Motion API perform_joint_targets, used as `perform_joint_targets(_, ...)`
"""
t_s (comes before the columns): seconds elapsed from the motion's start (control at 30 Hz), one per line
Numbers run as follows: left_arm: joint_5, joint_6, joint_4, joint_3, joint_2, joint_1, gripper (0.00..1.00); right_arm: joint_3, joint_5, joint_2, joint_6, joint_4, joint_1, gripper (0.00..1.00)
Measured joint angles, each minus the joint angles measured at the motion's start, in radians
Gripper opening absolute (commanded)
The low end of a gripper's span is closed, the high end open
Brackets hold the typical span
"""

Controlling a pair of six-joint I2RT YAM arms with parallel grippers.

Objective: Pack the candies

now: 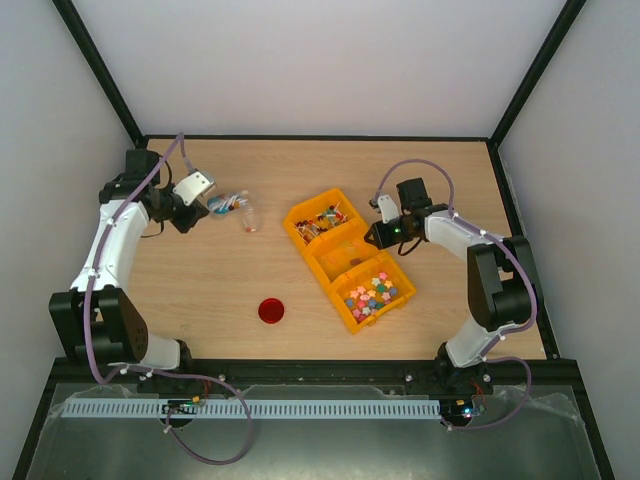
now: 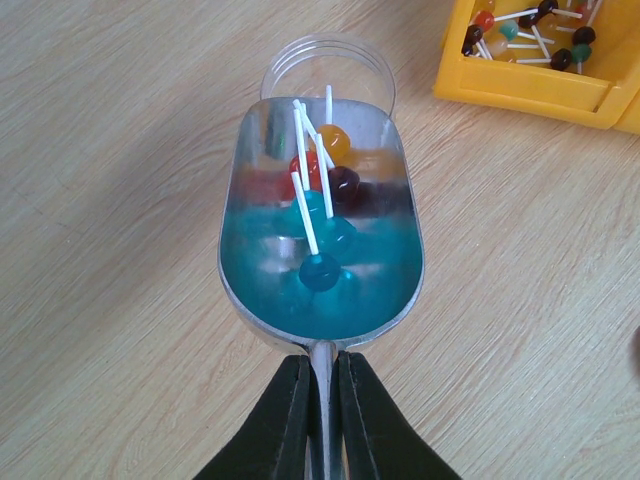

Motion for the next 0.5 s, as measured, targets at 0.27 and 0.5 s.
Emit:
perform_joint_targets(0.27,-0.013,0.006,-0.018,0.008,0.008,-0.009,0.02,0.000,0.000,0.002,0.002,0.002,0.000,0.01)
perform_joint_targets(0.5,-0.028,0.017,-0.030,0.031,0.019,-0.016,0.02,0.000,0.000,0.003,0.003,0.004,0.000,0.01)
